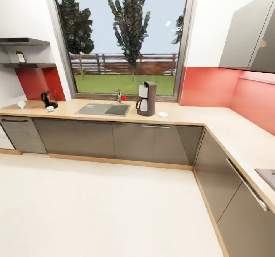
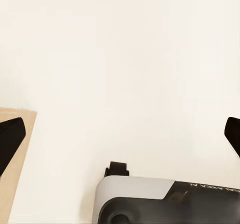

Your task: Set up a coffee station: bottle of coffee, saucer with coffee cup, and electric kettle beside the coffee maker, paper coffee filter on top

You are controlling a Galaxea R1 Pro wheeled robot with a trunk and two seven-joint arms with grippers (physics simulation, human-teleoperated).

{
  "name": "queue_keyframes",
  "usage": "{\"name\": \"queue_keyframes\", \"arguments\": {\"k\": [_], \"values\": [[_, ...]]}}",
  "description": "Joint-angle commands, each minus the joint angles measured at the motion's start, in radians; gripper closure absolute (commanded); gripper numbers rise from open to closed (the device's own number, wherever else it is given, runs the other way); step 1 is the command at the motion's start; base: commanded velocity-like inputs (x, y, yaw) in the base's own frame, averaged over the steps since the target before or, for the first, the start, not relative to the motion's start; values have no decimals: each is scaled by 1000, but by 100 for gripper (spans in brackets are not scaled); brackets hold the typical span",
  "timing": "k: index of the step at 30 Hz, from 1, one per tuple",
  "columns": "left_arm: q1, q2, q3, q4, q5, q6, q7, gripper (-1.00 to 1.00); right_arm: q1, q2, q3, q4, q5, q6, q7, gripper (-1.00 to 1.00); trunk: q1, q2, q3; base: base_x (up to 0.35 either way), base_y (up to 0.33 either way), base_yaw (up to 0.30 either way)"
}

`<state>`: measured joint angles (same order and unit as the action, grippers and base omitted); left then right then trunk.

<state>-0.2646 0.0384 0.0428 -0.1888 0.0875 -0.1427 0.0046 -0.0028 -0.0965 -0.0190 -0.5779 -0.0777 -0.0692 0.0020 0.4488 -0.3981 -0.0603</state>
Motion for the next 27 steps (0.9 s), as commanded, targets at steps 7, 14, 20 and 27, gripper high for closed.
{"name": "queue_keyframes", "arguments": {"k": [7, 14, 20, 27], "values": [[-1, 0, 0, 2, 9, -3, 0, -100, 0, 0, 1, 0, -8, -3, 0, -100, 1, -2, -2, 338, 0, 7], [-1, 1, 0, 2, 9, -4, 0, -100, 0, 0, 1, 0, -8, -3, 0, -100, 1, -2, -2, 338, 0, 104], [-1, 1, 0, 1, 9, -4, 0, -100, 0, 0, 1, 0, -9, -3, 0, -100, 1, -2, -2, 338, 0, 232], [-1, 1, 0, 1, 9, -15, 0, -100, 0, 0, 1, 0, -8, -3, 0, -100, 1, -2, -2, 338, 0, 271]]}}
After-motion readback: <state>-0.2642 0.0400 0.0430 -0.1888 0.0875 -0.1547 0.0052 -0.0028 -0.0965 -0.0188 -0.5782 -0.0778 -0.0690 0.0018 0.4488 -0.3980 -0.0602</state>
